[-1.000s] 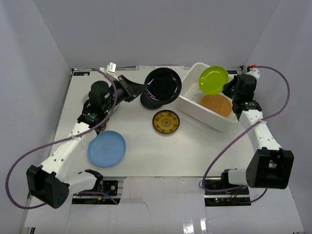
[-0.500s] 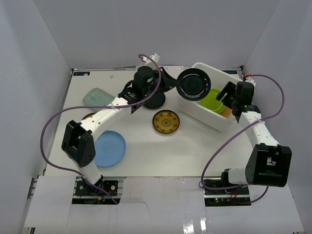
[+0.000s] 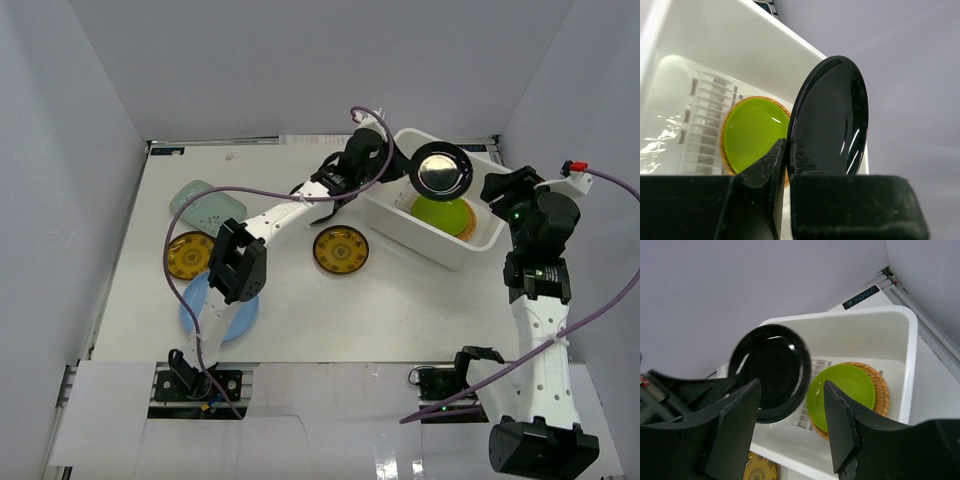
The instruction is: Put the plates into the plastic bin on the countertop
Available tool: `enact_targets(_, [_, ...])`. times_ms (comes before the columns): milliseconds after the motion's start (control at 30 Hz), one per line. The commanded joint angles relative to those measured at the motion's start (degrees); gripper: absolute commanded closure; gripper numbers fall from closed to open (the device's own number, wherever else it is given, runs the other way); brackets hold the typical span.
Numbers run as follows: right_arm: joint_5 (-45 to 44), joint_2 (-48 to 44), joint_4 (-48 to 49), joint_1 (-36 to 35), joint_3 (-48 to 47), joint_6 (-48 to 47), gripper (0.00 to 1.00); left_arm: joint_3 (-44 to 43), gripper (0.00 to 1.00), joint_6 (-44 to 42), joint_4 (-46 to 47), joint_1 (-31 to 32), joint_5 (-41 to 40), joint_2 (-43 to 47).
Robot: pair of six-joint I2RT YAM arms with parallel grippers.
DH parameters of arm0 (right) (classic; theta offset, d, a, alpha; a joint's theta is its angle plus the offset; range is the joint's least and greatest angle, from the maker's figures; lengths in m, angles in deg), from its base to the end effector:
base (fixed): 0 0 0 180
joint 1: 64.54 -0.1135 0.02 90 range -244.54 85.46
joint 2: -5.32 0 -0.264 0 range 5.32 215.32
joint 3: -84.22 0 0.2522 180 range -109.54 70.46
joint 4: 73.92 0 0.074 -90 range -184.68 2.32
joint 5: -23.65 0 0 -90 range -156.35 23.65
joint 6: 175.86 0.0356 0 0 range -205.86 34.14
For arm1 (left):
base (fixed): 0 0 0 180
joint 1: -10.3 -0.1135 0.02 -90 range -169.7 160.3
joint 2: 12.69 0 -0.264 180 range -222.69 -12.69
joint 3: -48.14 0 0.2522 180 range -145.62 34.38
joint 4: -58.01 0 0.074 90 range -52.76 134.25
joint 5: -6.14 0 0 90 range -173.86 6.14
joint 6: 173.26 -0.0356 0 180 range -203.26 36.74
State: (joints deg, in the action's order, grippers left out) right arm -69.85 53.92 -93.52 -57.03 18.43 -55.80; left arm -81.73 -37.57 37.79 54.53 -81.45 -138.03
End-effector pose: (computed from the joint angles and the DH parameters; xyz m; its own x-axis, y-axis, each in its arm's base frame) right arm 0.1938 -0.0277 0.3815 0.0596 0.4964 -0.8660 0.1861 0.8468 0.4982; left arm 0.3784 -0.3705 0.3191 -0.6548 -0.3603 -0.6644 0.3684 0.6154 -0.6969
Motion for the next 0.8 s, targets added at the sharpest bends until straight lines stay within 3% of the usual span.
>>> enact_targets(0, [3.0,-1.4,-0.1,0.1,-0.2,1.7,0.41,-9.4,1.0,-0.4,-3.6,2.6,-0.9,-4.7])
enact_targets(233, [8.8,-4.7,-1.2,0.1,0.7,0.6,0.41,-14.1,1.0,1.2,-4.2,2.9,-1.3,-11.2])
enact_targets(267, [8.9,-4.9,-1.8,0.1,0.7,0.3,0.41,-14.1,0.93,1.5,-4.0,2.9,-1.0,-11.6])
enact_targets(300, [9.0,-5.4,-2.0,0.1,0.8,0.1,0.41,-14.1,0.75,1.6,-3.8,2.9,-0.8,-11.9])
enact_targets(333, [9.6,-5.6,-2.1,0.1,1.1,-0.1,0.41,-14.1,0.65,1.7,-3.7,2.9,-0.5,-11.9])
enact_targets(367, [9.6,-6.2,-2.4,0.1,1.3,-0.1,0.4,-14.1,0.43,1.8,-3.5,2.8,0.6,-11.9])
enact_targets(400, [9.6,-6.5,-2.5,0.1,1.6,-0.1,0.4,-14.4,0.33,1.8,-3.1,2.7,1.1,-11.6])
enact_targets(533, [11.5,-7.3,-2.8,0.1,2.0,-0.5,0.4,-15.5,0.12,0.4,-2.7,2.0,4.0,-8.0])
enact_targets(667, [19.0,-8.1,-3.1,-0.2,2.8,-1.2,0.34,-12.5,0.12,-6.2,-4.3,0.5,6.3,0.9])
enact_targets(700, [20.7,-8.2,-2.9,-0.5,3.2,-0.9,0.34,-9.6,0.12,-8.0,-4.7,0.3,4.5,3.9])
enact_targets(767, [25.0,-8.6,-1.5,-1.4,4.4,0.8,0.33,4.4,0.13,-11.5,-3.3,0.0,-0.4,15.3])
